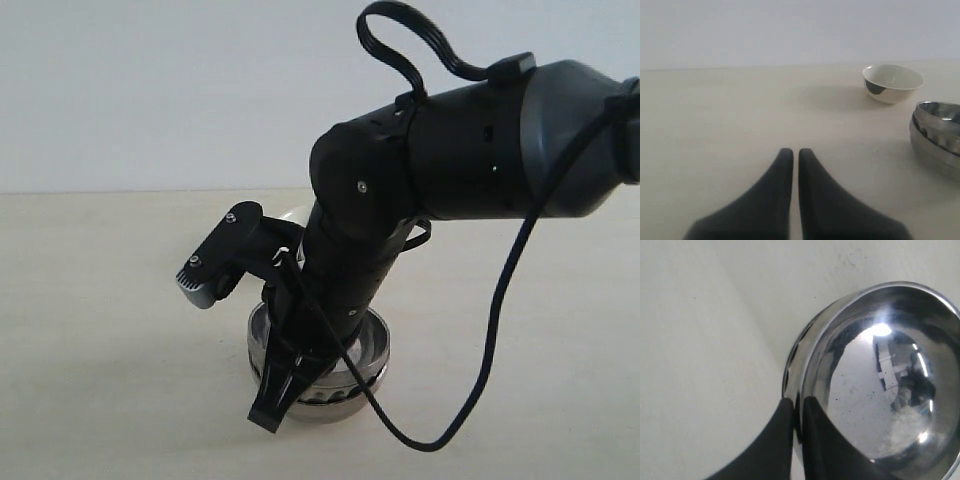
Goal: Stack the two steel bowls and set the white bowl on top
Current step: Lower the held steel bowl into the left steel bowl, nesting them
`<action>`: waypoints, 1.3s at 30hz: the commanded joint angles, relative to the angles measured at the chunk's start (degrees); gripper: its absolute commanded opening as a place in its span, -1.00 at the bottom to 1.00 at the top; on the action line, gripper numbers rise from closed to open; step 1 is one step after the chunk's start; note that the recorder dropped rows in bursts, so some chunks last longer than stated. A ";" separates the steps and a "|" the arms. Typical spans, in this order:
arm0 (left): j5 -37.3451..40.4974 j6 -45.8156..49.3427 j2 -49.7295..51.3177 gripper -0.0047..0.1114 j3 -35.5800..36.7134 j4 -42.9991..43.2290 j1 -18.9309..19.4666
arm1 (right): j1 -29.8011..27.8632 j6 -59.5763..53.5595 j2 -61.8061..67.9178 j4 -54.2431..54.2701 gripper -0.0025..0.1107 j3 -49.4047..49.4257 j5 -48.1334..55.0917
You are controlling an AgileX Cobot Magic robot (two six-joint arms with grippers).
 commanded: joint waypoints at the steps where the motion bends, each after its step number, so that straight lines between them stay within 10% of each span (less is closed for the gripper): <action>1: -0.07 -0.36 -0.15 -0.85 0.20 0.04 0.13 | -0.20 -0.35 -0.15 -0.22 -0.96 0.25 0.09; 39: -0.07 -0.36 -0.15 -0.85 0.20 0.04 0.13 | -0.09 -1.69 -0.45 1.05 -0.96 0.90 -1.22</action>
